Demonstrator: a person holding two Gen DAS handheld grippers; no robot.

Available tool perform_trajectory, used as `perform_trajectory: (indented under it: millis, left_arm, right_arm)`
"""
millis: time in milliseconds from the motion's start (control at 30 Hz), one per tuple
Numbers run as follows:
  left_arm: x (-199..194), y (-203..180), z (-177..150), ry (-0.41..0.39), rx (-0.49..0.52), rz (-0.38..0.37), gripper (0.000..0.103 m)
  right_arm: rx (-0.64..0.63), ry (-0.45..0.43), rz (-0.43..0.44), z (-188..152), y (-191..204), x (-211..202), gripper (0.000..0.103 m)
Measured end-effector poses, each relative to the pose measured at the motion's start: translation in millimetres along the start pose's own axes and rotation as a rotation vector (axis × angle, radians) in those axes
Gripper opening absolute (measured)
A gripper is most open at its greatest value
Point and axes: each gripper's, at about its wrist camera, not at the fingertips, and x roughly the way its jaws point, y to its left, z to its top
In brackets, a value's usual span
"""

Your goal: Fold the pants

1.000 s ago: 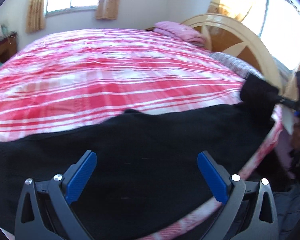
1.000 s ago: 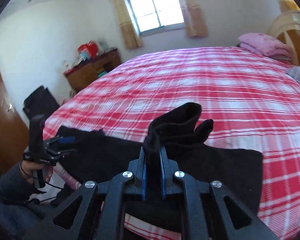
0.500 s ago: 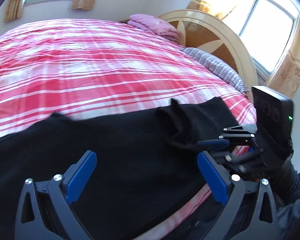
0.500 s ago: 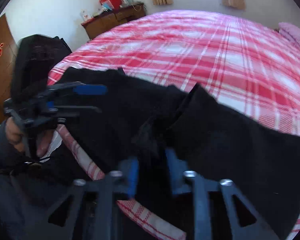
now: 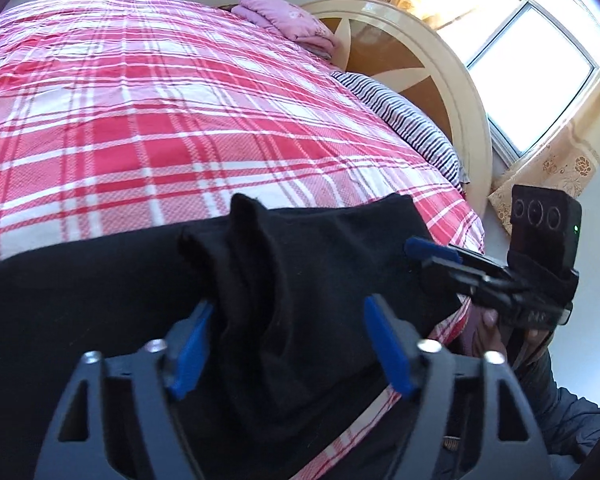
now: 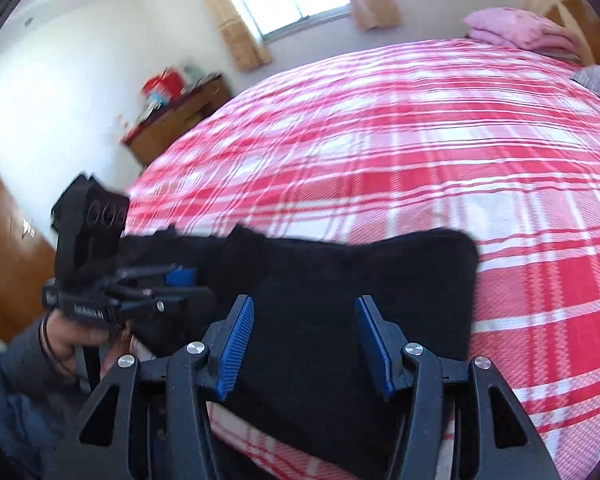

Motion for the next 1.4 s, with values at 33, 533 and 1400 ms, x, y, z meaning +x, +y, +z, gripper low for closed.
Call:
perform_trajectory:
  millis: [33, 533, 1400]
  left_arm:
    - [2.1, -0.5, -0.3, 0.008, 0.006, 0.010, 0.052]
    - [-56.7, 17.3, -7.9, -0.080, -0.082, 0.001, 0.011]
    - [-49.1, 34.7, -25.7, -0.090, -0.090, 0.061, 0.008]
  right_arm:
    - [0.012, -0.016, -0.002, 1.0, -3.8, -2.5, 0.055]
    - [0.152, -0.188, -0.039, 5.8, -34.4, -27.0, 0.055]
    - [-0.026, -0.160, -0.066, -10.4, 0.1, -11.0, 0.056]
